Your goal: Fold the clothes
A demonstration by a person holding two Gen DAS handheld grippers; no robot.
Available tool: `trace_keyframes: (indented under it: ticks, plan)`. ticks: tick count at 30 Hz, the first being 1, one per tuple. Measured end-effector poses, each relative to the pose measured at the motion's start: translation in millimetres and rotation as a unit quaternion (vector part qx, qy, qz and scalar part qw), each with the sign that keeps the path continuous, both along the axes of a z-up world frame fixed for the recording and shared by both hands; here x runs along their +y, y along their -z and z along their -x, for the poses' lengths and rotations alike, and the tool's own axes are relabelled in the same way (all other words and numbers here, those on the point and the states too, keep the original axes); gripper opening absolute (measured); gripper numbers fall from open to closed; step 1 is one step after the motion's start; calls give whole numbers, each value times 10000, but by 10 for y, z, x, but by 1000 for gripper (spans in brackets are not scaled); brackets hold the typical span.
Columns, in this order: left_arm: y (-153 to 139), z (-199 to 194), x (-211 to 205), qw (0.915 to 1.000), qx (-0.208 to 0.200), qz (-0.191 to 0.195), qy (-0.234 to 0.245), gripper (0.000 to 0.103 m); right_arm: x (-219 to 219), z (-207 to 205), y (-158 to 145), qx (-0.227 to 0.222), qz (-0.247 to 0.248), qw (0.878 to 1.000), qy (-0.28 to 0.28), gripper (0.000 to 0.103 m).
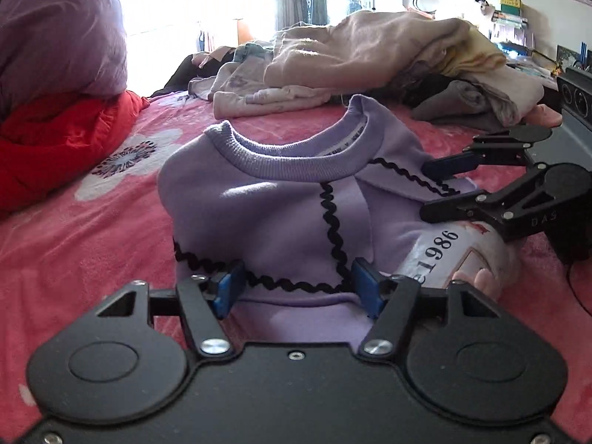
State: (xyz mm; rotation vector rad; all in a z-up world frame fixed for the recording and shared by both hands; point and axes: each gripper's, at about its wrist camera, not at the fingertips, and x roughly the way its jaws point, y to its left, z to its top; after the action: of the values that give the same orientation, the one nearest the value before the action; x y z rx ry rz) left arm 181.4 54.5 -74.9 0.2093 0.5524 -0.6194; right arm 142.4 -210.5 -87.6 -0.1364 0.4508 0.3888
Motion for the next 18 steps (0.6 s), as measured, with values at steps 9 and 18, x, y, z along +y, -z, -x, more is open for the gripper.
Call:
trace_keyframes:
  ticks: [9, 18]
  plan:
    - [-575, 103, 321, 9919, -570, 1022, -505, 60, -123, 142, -507, -897, -303, 9955, 17, 64]
    - [-213, -496, 87, 9961, 252, 638, -554, 60, -197, -644, -166, 47, -304, 9995, -110, 64]
